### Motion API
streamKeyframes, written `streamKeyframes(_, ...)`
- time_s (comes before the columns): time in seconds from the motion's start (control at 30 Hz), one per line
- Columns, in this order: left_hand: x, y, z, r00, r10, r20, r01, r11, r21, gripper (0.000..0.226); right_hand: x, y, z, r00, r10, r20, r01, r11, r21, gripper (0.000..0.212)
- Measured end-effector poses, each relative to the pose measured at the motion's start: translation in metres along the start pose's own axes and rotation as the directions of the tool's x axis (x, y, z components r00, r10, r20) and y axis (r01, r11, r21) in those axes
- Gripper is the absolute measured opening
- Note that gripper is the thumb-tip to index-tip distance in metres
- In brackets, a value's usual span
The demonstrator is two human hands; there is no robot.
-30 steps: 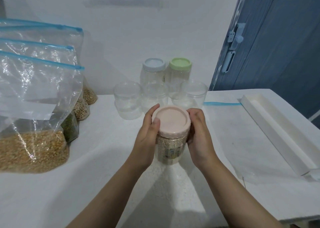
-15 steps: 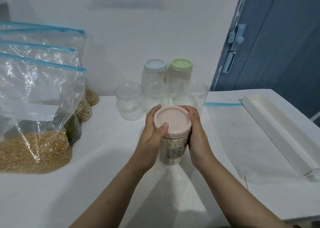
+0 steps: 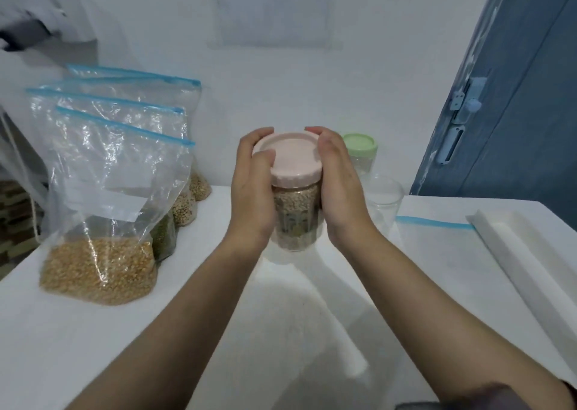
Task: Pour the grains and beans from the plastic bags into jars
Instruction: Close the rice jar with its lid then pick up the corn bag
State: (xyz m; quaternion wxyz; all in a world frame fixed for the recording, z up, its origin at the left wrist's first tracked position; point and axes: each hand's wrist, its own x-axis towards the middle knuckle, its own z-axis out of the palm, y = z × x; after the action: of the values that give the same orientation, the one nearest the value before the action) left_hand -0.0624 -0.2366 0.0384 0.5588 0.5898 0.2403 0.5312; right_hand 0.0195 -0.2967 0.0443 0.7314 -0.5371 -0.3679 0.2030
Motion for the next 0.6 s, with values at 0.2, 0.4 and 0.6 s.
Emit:
streamKeyframes(0.2,0.089,0.035,-0.003,0.99,0.109,-0.084,-0.111,0.994,-0.011,0.028,0.075,-0.033,0.05,0.998,-0.06,0.003,0.059,0.994,0.092,0.025)
streamKeyframes(0.4,0.17,0.016,-0.015,0.983,0.13,-0.132,-0.135,0.991,-0.024,0.031,0.145,-0.009,0.09,0.997,-0.075,0.014,0.074,0.995,0.062,0.024)
streamKeyframes(0.6,0.215,-0.049,-0.029,0.987,0.126,-0.101,-0.125,0.992,0.02,0.025,0.185,0.041,0.099,0.998,-0.038,0.057,0.041,0.998,-0.05,0.028)
